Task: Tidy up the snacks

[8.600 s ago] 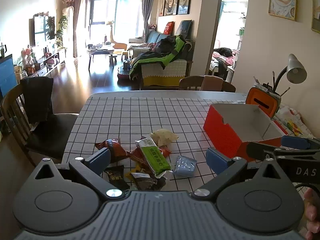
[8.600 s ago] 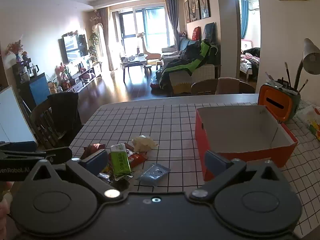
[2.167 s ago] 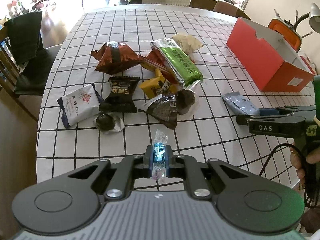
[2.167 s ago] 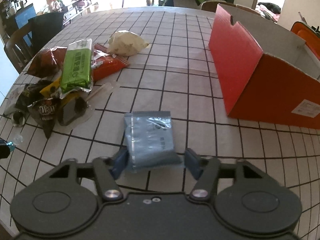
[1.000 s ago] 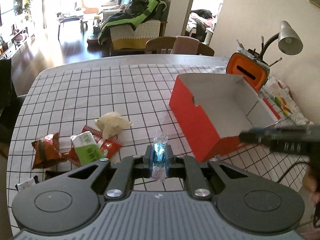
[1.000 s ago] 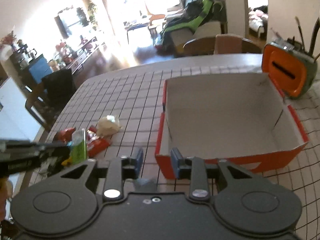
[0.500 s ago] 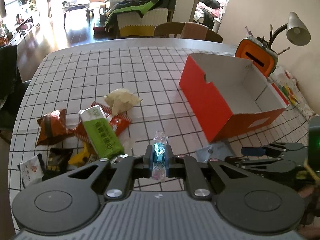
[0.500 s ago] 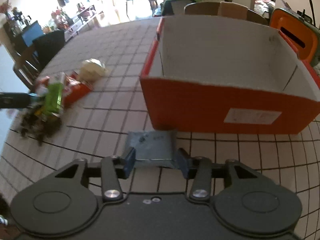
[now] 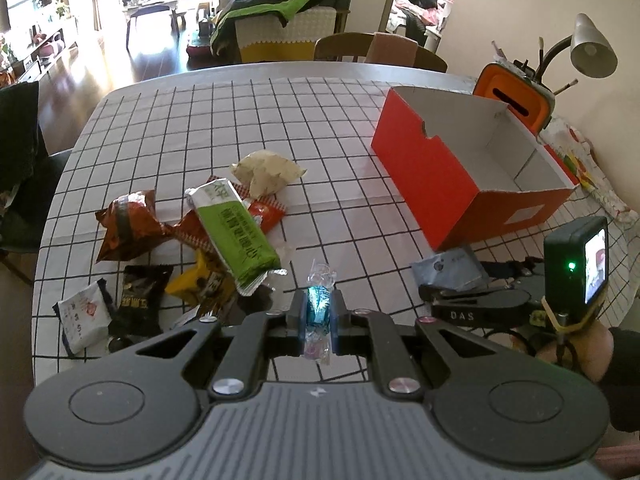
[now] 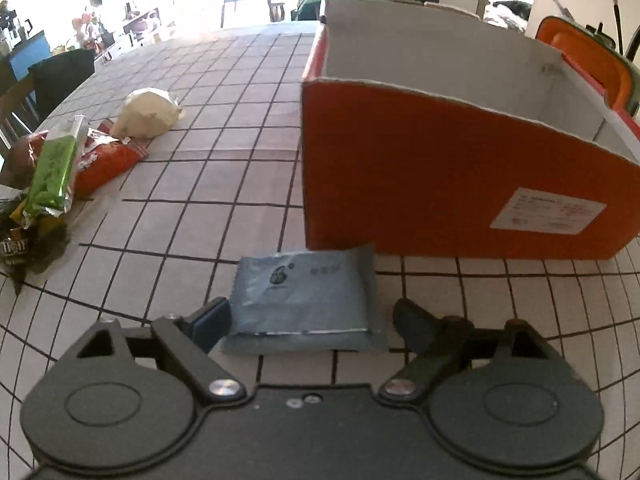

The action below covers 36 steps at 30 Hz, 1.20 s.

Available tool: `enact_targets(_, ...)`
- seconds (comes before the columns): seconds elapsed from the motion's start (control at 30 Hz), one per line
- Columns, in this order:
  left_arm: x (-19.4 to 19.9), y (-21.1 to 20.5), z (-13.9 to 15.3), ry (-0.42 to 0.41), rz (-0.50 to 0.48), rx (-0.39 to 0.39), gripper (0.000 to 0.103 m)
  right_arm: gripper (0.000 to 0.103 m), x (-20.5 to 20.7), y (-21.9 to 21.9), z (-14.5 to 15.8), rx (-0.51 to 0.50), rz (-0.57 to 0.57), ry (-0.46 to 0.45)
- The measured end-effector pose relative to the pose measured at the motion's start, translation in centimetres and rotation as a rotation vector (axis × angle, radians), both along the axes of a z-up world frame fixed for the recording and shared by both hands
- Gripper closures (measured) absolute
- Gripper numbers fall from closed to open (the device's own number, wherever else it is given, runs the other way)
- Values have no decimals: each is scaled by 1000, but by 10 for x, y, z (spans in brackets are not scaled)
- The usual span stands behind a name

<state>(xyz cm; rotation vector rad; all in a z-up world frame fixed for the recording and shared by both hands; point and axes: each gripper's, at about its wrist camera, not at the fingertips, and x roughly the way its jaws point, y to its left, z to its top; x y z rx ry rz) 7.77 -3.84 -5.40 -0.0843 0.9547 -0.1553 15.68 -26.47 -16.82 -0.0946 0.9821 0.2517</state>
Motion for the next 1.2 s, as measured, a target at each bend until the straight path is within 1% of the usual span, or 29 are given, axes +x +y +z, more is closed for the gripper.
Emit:
enact_targets(0.1, -3, 3, -1, 1, 0, -3, 92, 20, -2, 4, -1, -13, 2, -14)
enact_targets(0.23, -4, 6, -2, 1, 0, -6, 92, 35, -7, 5, 3, -9, 20, -36)
enact_targets(0.27, -5, 7, -2, 1, -1, -7, 92, 37, -8, 3, 4, -6, 17, -42)
enact_targets(0.3, -4, 7, -2, 2, -2, -7, 92, 46, -8, 2, 5, 1, 12, -45)
enact_targets(0.33, -4, 6, -2, 2, -3, -8, 92, 50, -8, 0, 6, 4, 5, -50)
enact_targets(0.37, -4, 6, -2, 3, -6, -9, 92, 52, -8, -1, 6, 8, 6, -50)
enact_targets(0.43, -3, 4, -3, 6, -11, -7, 92, 59, -9, -2, 6, 9, 16, -58)
enact_targets(0.63, 1, -1, -4, 8, -26, -5, 92, 72, -17, -3, 14, 16, 23, -87)
enact_targets(0.73, 3, -3, -4, 9, -31, -8, 92, 76, -23, -7, 25, 46, 23, -102)
enact_targets(0.93, 10, -12, -3, 5, -43, -11, 92, 82, -31, -14, 39, 92, 39, -110)
enact_targets(1.0, 14, -16, -2, 1, -48, -11, 92, 84, -35, -16, 48, 116, 52, -127)
enact_targets(1.1, 19, -22, -1, -2, -54, -14, 92, 84, -40, -19, 61, 126, 76, -155)
enact_targets(1.2, 25, -30, 2, -6, -60, -18, 92, 84, -41, -24, 69, 145, 83, -157)
